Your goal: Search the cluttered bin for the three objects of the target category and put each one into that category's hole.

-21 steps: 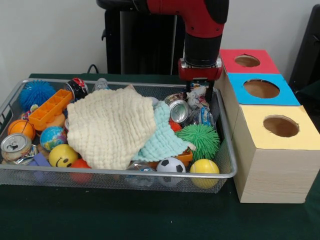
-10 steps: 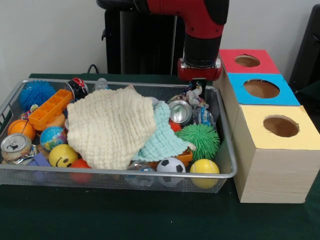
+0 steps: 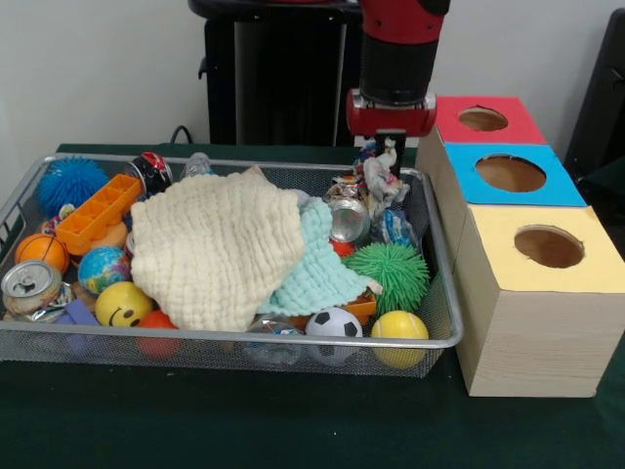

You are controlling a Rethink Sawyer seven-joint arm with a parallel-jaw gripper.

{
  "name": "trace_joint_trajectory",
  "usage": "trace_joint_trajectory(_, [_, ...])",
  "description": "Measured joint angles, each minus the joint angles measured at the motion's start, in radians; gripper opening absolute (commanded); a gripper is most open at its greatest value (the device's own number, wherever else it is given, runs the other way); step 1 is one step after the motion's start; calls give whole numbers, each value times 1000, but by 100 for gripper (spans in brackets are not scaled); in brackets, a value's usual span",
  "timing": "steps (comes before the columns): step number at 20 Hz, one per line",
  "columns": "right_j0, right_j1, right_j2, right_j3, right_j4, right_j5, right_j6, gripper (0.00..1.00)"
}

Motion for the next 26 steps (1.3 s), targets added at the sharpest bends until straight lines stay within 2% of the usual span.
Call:
trace_joint_trajectory(2, [1,-84,-4,0,4,85,0,0])
trace_joint_trajectory(8, [-3,-204,-5,-1,27,200,0,0])
trace_joint_trajectory(13, [-22,-267,5,-3,70,210,0,0])
trace_joint_trajectory(20, [-38,-260,38,-19,114,161,0,0])
trace_joint_trajectory(26, [-19,-182,69,-68,144,26,0,0])
